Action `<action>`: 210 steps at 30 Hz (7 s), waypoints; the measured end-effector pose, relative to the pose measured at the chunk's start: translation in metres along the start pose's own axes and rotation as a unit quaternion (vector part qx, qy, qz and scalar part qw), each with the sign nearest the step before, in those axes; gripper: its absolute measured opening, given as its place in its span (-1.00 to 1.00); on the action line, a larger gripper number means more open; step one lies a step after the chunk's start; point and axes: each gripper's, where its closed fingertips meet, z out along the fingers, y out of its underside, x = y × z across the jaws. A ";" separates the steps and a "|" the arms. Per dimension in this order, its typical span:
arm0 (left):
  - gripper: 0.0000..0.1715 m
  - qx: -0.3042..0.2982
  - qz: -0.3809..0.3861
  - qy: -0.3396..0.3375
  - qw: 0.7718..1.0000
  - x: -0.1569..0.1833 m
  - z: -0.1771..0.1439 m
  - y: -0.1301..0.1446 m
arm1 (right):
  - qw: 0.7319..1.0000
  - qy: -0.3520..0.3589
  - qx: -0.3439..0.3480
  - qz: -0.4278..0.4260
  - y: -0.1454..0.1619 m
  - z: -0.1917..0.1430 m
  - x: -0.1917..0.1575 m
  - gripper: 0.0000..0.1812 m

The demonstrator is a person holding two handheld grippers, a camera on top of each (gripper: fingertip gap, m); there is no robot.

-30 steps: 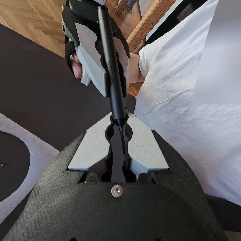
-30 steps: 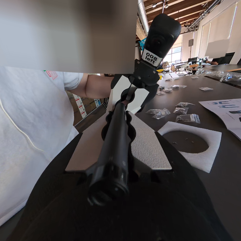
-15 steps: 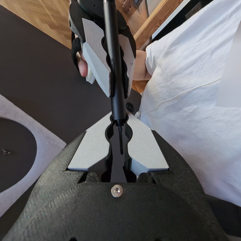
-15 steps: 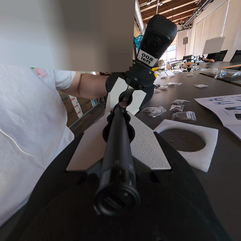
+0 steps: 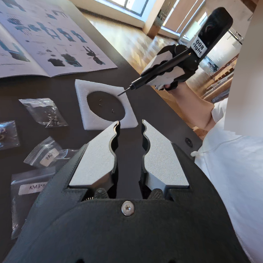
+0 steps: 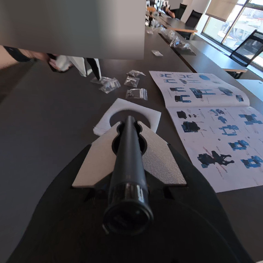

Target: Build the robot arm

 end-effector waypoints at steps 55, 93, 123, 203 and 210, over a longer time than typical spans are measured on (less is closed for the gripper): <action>-0.87 0.043 0.110 0.189 0.975 0.057 0.030 -0.046 | 0.975 -0.109 0.107 0.161 -0.079 -0.050 -0.034 -0.81; -0.99 0.089 0.015 0.302 0.949 0.092 0.027 -0.050 | 0.971 -0.125 0.145 0.142 -0.097 -0.071 -0.048 -0.81; -0.90 0.130 -0.099 0.574 0.802 0.144 0.002 -0.063 | 0.951 -0.198 0.186 0.148 -0.122 -0.085 -0.070 -0.82; -0.90 -0.199 0.172 -0.068 0.962 0.005 0.051 0.063 | 0.988 0.000 0.030 0.154 0.017 -0.029 -0.077 -0.81; -1.00 -0.174 0.073 -0.178 0.966 0.008 0.052 0.078 | 0.989 -0.011 0.022 0.143 0.020 -0.019 -0.074 -0.81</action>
